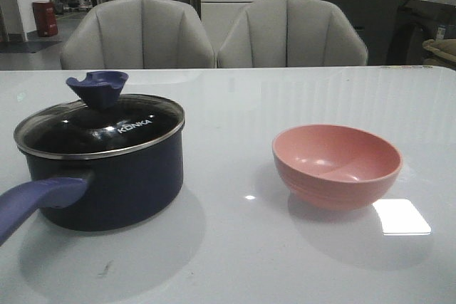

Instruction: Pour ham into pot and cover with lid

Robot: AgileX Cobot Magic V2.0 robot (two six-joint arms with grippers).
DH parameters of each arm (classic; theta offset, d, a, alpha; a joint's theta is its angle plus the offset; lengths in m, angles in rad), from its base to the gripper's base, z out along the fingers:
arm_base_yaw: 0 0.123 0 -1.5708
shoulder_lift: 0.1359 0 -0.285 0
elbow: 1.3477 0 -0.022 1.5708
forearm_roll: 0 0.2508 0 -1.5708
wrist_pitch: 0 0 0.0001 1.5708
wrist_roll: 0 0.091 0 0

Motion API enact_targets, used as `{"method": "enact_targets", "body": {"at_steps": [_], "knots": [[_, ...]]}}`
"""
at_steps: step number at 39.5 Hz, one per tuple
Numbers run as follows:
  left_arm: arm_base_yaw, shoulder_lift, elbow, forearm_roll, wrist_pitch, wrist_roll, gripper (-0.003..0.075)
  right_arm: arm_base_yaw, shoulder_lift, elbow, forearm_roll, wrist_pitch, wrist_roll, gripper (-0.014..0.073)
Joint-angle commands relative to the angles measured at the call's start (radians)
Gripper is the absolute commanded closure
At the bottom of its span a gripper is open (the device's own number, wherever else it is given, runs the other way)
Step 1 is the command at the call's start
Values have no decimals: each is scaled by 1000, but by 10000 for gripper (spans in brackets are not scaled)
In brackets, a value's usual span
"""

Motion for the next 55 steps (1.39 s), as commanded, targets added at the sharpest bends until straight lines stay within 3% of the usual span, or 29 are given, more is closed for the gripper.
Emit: {"method": "enact_targets", "body": {"at_steps": [1, 7, 16, 19, 25, 28, 51, 55], "knots": [[3, -145, 86, 0, -156, 1, 136, 0, 8, -29, 0, -82, -5, 445], [3, -389, 282, -21, -368, 1, 136, 0, 8, -29, 0, -82, -5, 445], [3, -776, 541, -21, -510, 1, 162, 0, 8, -29, 0, -82, -5, 445], [3, -879, 601, -30, -553, 1, 235, 0, 8, -29, 0, -82, -5, 445], [3, -1023, 698, -31, -690, 1, 484, 0, 8, -29, 0, -82, -5, 445], [3, -1057, 719, -31, -692, 1, 614, 0, 8, -29, 0, -82, -5, 445], [3, -1062, 800, -22, -696, 1, 607, 0, 8, -29, 0, -82, -5, 445], [10, -1062, 836, -19, -765, 1, 607, 0, 8, -29, 0, -82, -5, 445]]}}
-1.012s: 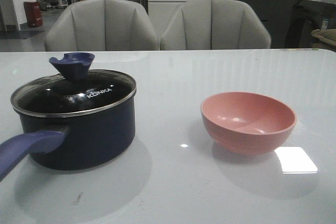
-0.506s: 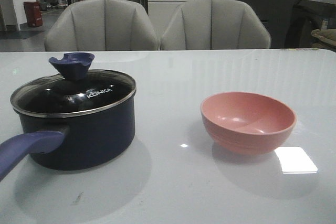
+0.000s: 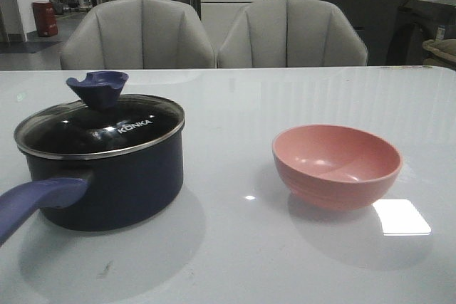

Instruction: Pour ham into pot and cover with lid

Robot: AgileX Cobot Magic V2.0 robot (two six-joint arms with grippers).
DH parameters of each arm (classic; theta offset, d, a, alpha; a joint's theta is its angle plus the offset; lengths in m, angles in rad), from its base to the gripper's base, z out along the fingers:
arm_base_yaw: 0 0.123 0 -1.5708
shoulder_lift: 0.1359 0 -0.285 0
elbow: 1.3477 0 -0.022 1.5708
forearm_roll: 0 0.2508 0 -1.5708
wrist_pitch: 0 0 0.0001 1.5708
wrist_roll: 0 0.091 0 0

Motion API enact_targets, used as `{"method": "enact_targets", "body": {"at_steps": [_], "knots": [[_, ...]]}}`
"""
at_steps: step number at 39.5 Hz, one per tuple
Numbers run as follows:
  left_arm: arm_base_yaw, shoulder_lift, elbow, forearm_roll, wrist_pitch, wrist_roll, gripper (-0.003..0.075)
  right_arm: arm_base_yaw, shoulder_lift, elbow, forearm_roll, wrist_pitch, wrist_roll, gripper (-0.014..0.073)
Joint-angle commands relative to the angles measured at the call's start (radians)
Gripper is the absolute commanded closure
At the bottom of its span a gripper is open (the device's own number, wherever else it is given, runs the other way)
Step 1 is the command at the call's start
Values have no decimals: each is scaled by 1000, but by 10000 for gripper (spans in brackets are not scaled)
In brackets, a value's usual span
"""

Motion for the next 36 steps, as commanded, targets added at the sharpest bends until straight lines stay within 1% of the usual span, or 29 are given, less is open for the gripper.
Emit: {"method": "enact_targets", "body": {"at_steps": [1, 3, 7, 9, 13, 21, 23, 36], "knots": [[15, 11, 5, 2, -143, -1, 607, 0, 8, -29, 0, -82, -5, 445], [39, 11, 33, 2, -185, -1, 607, 0, 8, -29, 0, -82, -5, 445], [121, 11, 101, 2, -268, -9, 607, 0, 8, -29, 0, -82, -5, 445], [168, 11, 131, 2, -308, -47, 607, 0, 8, -29, 0, -82, -5, 445], [227, 11, 178, 5, -375, -127, 607, 0, 8, -29, 0, -82, -5, 445], [234, -33, 239, 21, -396, -139, 607, 0, 8, -29, 0, -82, -5, 445], [234, -51, 237, 21, -344, -139, 607, 0, 8, -29, 0, -82, -5, 445], [234, -49, 237, 21, -334, -139, 607, 0, 8, -29, 0, -82, -5, 445]]}}
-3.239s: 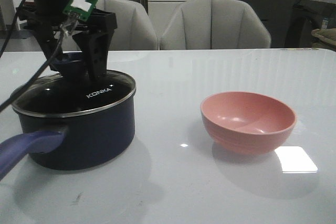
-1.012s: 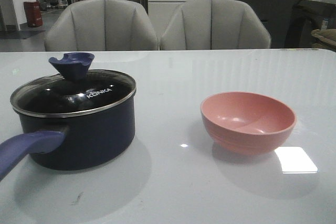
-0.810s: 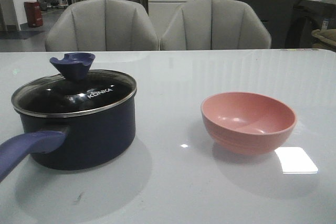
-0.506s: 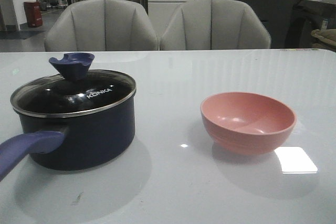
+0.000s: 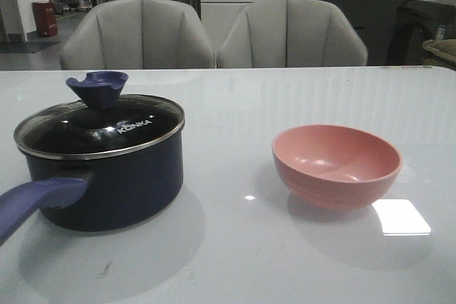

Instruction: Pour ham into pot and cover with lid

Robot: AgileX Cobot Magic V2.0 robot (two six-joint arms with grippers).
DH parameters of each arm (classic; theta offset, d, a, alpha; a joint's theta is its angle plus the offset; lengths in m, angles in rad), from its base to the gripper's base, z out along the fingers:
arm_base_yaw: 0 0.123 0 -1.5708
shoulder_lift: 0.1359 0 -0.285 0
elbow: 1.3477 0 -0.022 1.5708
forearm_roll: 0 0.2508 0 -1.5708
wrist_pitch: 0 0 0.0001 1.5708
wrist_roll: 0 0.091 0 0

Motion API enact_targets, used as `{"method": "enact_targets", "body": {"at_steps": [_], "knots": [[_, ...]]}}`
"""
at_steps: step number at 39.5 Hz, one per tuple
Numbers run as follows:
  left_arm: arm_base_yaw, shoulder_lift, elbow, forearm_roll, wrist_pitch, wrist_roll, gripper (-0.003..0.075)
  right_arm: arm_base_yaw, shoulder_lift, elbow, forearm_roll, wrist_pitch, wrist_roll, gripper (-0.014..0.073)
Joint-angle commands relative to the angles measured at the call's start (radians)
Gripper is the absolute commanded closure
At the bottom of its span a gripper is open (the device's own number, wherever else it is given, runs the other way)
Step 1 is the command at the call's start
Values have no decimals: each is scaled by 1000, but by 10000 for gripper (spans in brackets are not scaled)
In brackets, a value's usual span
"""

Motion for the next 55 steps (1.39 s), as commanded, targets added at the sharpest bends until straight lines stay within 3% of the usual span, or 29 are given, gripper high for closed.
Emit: {"method": "enact_targets", "body": {"at_steps": [1, 28, 33, 41, 46, 55], "knots": [[0, -21, 32, 0, -71, -11, 607, 0, 8, -29, 0, -82, -5, 445], [0, -21, 32, 0, -71, -11, 607, 0, 8, -16, 0, -84, -5, 445], [0, -21, 32, 0, -71, -11, 607, -23, 5, 31, -148, -82, 7, 445], [0, -21, 32, 0, -71, -11, 607, -144, -94, 108, -343, -78, 192, 445], [0, -21, 32, 0, -71, -11, 607, -188, -186, 161, -359, -70, 237, 445], [0, -21, 32, 0, -71, -11, 607, -189, -175, 159, -359, -31, 243, 445]]}}
